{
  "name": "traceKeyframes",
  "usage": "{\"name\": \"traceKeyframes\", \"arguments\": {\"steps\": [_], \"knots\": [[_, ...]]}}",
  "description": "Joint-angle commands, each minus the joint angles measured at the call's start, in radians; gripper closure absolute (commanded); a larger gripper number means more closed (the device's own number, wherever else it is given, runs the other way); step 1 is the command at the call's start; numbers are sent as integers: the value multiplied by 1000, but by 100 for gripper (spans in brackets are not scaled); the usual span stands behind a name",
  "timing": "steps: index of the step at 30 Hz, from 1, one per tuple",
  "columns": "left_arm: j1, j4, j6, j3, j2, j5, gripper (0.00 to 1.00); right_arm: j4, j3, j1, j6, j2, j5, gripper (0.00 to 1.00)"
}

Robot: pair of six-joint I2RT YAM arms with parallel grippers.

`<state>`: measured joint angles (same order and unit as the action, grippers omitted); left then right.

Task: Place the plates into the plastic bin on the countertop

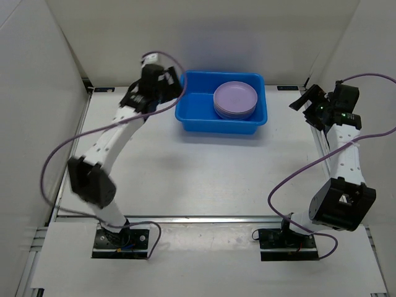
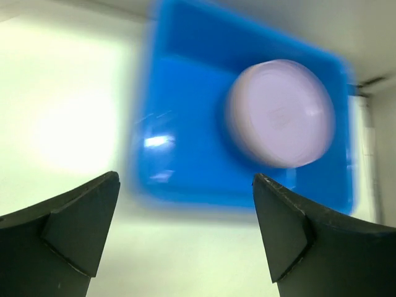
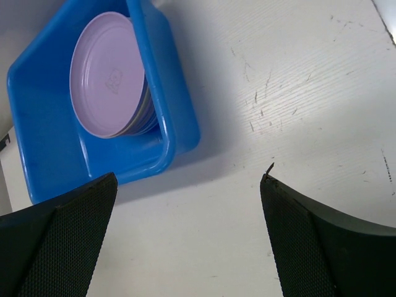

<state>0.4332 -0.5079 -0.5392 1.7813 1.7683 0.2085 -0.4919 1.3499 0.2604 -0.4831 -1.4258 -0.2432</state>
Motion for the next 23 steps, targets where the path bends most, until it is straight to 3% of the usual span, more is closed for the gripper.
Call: {"name": "traceKeyframes", "arguments": {"steps": [1,3,6,9,14,23], "knots": [[-77,-118,-22,-282,-261,147,1,13,-15,10,-20,33,55,1],[-123,-106,-33,-491,-381,152,1,38,-67,11,-38,33,18,1],[-212,-130,-47,-670,-626,183,1,72,-115,11,-72,27,-19,1],[-283,-130,-34,-772,-768,184,1,87,-153,11,-87,27,-21,1],[-349,-173,-18,-801,-842,178,1,75,-184,8,-75,31,18,1],[-361,-235,2,-727,-762,181,1,59,-184,4,-14,57,79,1]]}}
